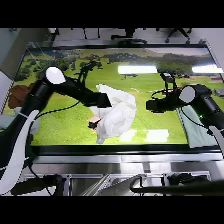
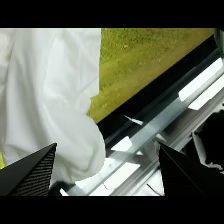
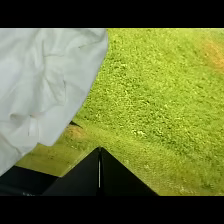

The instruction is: Fold the shirts.

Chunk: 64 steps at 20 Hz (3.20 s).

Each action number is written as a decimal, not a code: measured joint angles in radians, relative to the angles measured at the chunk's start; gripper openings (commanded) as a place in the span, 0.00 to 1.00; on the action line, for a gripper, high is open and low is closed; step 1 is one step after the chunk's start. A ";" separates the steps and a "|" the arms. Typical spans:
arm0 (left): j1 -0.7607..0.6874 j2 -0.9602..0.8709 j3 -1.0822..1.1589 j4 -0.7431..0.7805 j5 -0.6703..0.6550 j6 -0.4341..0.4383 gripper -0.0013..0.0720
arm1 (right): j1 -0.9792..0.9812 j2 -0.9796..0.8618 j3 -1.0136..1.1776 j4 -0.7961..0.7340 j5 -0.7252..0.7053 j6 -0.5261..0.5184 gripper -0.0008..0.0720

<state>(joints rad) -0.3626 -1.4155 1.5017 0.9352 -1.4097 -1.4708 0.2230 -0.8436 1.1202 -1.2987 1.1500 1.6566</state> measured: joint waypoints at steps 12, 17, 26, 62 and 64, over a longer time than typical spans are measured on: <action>-0.137 0.431 -0.882 -0.291 0.460 -0.040 0.99 | 0.000 -0.011 0.000 0.017 -0.046 0.000 0.04; -0.210 0.475 -1.036 -0.426 0.859 -0.040 0.99 | -0.006 -0.096 0.000 0.024 -0.114 -0.005 0.31; -0.159 0.234 -0.937 -0.394 0.938 0.015 0.04 | -0.023 -0.430 0.168 0.111 -0.276 -0.132 0.68; 0.575 0.600 0.285 -0.450 0.164 0.237 0.03 | -0.089 0.070 0.715 0.691 -0.235 -0.769 0.04; 0.574 0.519 0.465 -0.456 0.117 0.190 0.03 | -0.089 0.091 0.732 0.636 -0.265 -0.776 0.04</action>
<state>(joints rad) 0.2111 -0.8963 1.9667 0.4793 -1.2922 -1.2812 0.1337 -0.7525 1.8523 -0.6624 0.8852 0.8803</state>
